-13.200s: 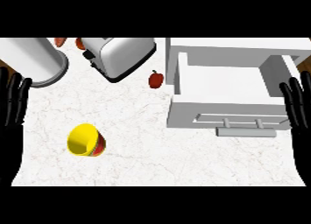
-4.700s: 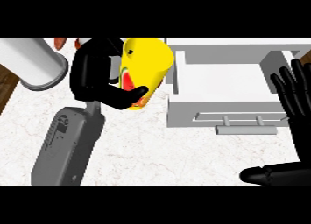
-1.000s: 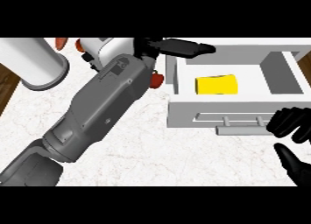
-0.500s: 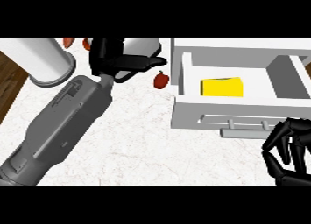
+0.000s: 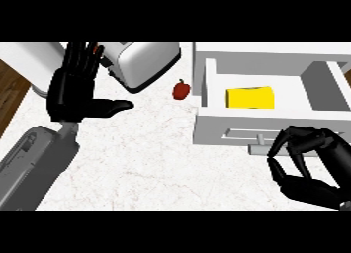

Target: Pick up the cup, place it into the drawer and close the drawer

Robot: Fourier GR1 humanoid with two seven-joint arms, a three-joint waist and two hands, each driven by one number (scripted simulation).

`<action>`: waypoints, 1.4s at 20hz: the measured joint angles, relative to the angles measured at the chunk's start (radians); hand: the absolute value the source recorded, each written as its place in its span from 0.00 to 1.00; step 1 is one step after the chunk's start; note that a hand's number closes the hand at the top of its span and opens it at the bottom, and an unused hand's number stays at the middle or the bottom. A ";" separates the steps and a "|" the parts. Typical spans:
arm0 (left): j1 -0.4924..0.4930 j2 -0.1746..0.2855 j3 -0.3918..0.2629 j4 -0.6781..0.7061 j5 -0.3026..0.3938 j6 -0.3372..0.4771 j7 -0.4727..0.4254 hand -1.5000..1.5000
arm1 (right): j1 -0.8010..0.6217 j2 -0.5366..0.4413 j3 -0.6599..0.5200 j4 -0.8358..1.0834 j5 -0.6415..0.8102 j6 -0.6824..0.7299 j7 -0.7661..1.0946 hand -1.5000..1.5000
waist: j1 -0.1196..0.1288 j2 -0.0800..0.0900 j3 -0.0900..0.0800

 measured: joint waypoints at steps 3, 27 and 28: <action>0.070 0.031 0.016 -0.037 0.005 -0.036 -0.014 0.00 | -0.008 -0.042 0.056 0.023 0.143 -0.008 -0.065 1.00 | 0.000 0.001 0.000; 0.446 0.112 0.264 -0.142 -0.007 -0.370 -0.049 0.00 | -0.423 0.080 0.150 0.979 0.659 -0.310 -0.351 0.00 | -0.016 0.006 0.000; 0.434 0.114 0.277 -0.125 -0.004 -0.384 -0.043 0.00 | -0.453 0.084 0.136 1.032 0.662 -0.330 -0.374 0.00 | -0.015 0.005 -0.002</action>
